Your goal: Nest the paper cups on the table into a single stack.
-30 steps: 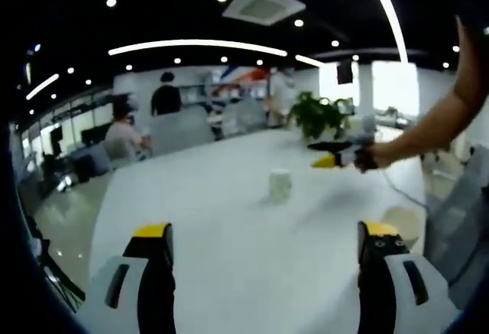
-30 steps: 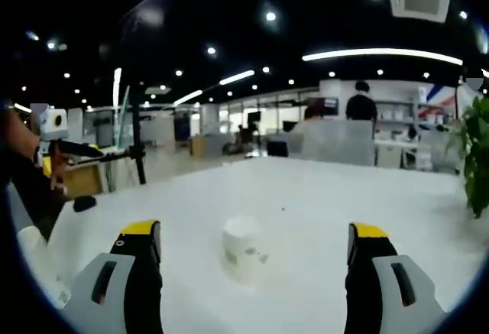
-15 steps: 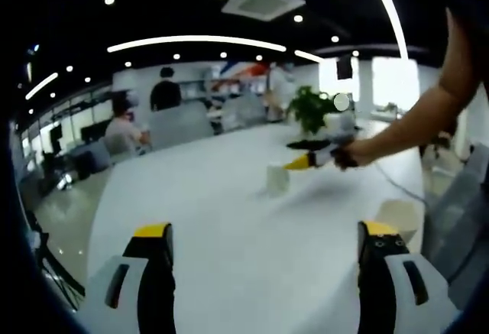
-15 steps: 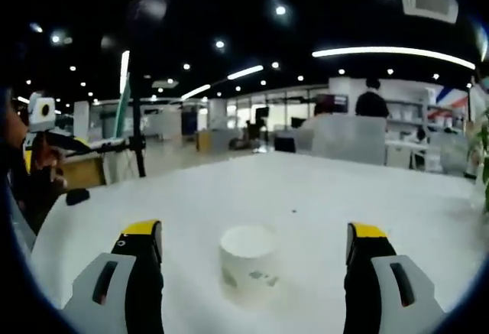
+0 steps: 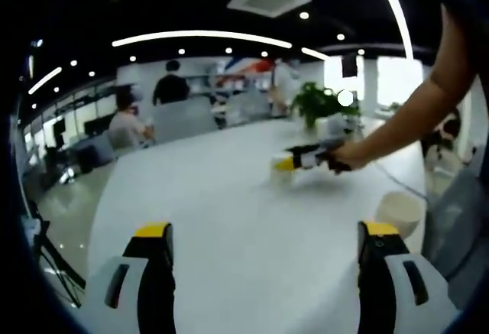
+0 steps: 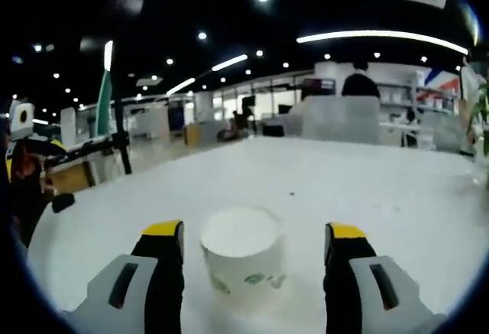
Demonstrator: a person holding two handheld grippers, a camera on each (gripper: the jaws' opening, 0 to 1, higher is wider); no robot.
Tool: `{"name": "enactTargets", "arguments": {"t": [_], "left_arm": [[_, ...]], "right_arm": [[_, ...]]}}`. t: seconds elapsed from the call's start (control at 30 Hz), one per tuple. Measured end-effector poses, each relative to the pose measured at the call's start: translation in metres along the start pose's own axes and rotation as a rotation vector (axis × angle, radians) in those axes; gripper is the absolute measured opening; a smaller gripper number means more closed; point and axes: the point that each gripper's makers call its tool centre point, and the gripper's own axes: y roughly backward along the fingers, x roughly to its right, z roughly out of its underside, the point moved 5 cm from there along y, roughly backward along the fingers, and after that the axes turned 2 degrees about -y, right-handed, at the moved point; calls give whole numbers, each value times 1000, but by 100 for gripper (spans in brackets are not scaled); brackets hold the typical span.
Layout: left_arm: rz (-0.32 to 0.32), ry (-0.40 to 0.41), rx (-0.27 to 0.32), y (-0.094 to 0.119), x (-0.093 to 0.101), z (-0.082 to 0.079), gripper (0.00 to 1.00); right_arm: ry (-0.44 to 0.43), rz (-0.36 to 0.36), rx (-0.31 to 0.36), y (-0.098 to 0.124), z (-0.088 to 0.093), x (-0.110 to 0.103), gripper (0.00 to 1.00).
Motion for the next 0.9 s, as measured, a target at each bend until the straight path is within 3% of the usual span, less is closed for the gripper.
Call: {"name": "enactTargets", "arguments": {"t": [0.13, 0.23, 0.37, 0.9], "left_arm": [[5, -3, 9, 0, 0, -1, 98], [7, -3, 8, 0, -2, 1, 98], [7, 10, 9, 1, 0, 1, 97], [11, 16, 14, 3, 9, -3, 98]], "right_arm": [[49, -9, -63, -4, 11, -3, 61], [40, -14, -70, -4, 13, -5, 57], [30, -20, -105, -2, 18, -6, 42], [62, -29, -116, 8, 9, -13, 40]]}}
